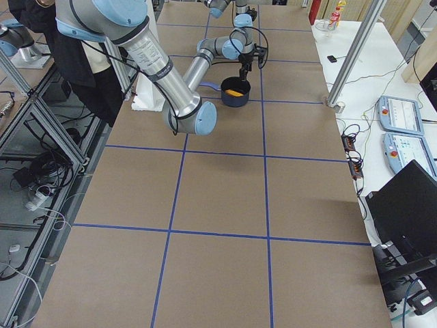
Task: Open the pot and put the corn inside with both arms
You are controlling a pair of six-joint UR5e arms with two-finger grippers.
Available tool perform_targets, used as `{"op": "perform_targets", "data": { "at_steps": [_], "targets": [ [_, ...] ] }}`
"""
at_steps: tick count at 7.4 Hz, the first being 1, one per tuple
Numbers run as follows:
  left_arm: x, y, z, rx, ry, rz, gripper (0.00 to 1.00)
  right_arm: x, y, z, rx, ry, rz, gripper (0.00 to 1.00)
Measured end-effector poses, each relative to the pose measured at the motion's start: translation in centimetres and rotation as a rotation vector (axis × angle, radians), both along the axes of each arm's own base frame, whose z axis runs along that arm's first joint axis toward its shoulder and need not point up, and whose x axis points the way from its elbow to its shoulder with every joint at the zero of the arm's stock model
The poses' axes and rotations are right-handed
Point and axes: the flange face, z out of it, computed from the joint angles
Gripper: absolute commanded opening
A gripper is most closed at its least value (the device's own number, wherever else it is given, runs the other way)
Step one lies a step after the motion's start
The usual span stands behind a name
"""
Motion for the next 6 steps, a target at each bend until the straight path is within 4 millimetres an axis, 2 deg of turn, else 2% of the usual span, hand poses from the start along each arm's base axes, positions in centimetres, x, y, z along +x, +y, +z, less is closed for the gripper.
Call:
{"op": "perform_targets", "data": {
  "at_steps": [1, 2, 3, 4, 6],
  "targets": [
    [0.1, -0.1, -0.5, -0.001, 0.013, 0.007, 0.97, 1.4, -1.2, 0.2, -0.008, -0.008, -0.004, 1.0],
    [-0.2, -0.5, -1.3, -0.012, 0.042, 0.015, 0.97, 3.1, -2.5, 0.8, -0.009, -0.013, -0.014, 1.0],
    [-1.4, -1.1, -1.8, -0.033, 0.073, 0.013, 0.97, 5.5, -4.1, 1.9, 0.0, -0.013, -0.024, 1.0],
    [-3.3, -1.8, -2.0, -0.051, 0.104, 0.008, 0.97, 8.5, -6.0, 3.5, 0.008, -0.01, -0.029, 1.0],
    [-7.5, -3.2, -1.9, -0.04, 0.118, 0.028, 0.97, 16.6, -10.3, 8.9, 0.03, 0.004, -0.073, 1.0]
  ]
}}
